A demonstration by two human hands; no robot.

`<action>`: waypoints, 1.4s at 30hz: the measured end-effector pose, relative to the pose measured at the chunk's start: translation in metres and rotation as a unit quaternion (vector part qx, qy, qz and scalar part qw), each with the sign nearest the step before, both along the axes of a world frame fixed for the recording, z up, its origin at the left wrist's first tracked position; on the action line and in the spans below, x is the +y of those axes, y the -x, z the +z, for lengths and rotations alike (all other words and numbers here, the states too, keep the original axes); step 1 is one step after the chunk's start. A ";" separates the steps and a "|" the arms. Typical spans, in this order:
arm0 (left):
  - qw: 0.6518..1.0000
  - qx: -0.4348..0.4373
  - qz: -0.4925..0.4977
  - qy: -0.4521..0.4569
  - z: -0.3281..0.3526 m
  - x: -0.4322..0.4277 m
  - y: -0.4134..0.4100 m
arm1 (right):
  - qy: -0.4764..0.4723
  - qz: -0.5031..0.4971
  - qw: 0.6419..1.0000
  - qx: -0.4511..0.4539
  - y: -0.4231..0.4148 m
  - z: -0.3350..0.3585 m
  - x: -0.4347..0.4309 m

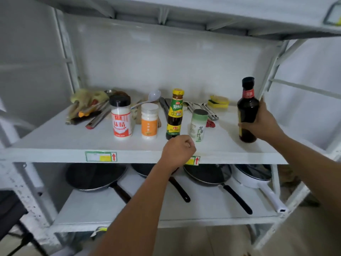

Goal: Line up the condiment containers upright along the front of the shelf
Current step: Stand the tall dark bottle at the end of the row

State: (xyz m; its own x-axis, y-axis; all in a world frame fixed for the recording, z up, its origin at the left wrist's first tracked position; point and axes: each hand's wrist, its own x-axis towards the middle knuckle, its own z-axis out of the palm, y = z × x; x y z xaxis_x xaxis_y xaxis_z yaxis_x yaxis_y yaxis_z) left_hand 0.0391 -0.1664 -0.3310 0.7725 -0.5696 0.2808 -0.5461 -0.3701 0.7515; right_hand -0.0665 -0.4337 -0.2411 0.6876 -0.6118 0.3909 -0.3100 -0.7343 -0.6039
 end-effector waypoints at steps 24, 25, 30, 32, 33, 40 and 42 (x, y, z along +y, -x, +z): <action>0.995 -0.062 -0.024 -0.070 0.005 -0.004 0.011 | -0.187 0.123 0.973 0.055 -0.022 -0.062 0.011; 0.994 -0.083 -0.025 -0.065 0.002 -0.005 0.014 | -0.191 0.140 0.970 0.063 -0.021 -0.065 0.007; 0.974 -0.210 -0.080 -0.007 -0.003 -0.040 0.037 | -0.226 0.180 0.957 0.038 -0.019 -0.064 0.002; 0.964 -0.239 -0.111 -0.029 -0.003 -0.059 0.044 | -0.157 0.109 0.981 0.023 -0.022 -0.069 0.010; 0.963 -0.239 -0.115 -0.038 -0.003 -0.068 0.045 | -0.125 0.077 0.989 0.016 -0.023 -0.070 0.015; 0.980 -0.177 -0.058 -0.073 -0.009 -0.089 0.040 | -0.176 0.167 0.969 0.037 -0.019 -0.074 0.002; 0.983 -0.162 -0.055 -0.067 -0.009 -0.089 0.041 | -0.190 0.175 0.966 0.027 -0.015 -0.074 -0.002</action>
